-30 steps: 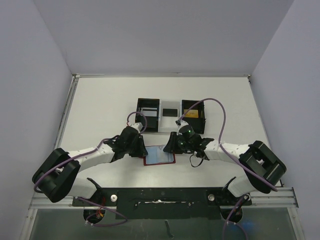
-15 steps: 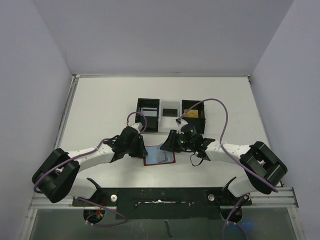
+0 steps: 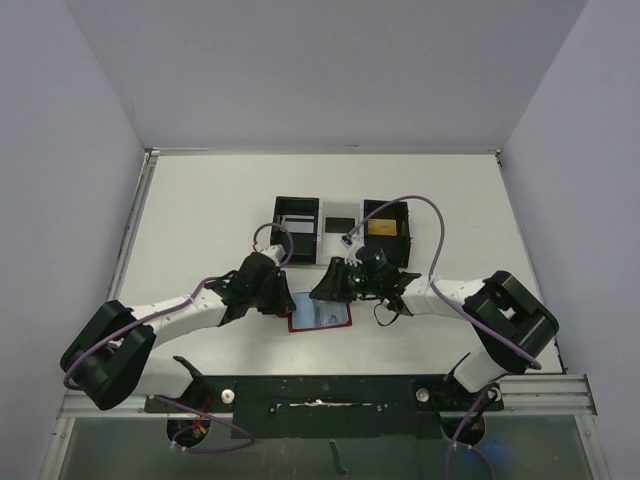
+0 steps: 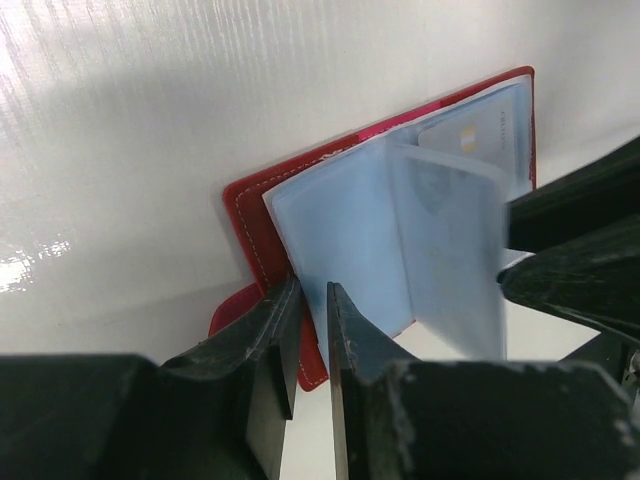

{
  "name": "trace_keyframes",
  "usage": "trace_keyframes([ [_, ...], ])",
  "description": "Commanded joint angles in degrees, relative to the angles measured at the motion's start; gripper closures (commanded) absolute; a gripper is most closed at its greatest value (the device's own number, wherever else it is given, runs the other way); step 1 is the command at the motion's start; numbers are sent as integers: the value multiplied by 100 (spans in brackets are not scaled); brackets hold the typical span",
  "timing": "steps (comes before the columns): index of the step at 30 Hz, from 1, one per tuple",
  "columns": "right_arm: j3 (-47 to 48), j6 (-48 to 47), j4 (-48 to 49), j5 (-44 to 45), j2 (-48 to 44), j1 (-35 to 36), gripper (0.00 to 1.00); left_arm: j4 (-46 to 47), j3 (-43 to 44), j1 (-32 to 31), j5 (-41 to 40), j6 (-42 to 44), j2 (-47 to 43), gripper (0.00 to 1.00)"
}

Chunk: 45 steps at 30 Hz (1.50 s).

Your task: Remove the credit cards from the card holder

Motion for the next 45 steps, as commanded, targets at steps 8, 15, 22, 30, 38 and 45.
trace_keyframes([
  [8,538,-229,310,-381,208,157,64,-324,164,-33,-609,-182,-781,81],
  [15,343,-242,53,113,-169,90,60,-668,175,-15,-1055,-288,-1413,74],
  [22,43,-232,-179,670,-461,69,60,-51,158,-16,-182,-51,-1505,64],
  [30,-404,-191,49,1091,-838,66,58,543,126,-29,300,-285,-1065,63],
  [38,-711,-22,705,972,-843,51,58,446,220,-33,353,-277,-631,61],
  [45,-530,44,614,896,-664,43,64,746,160,-24,578,-592,-503,60],
])
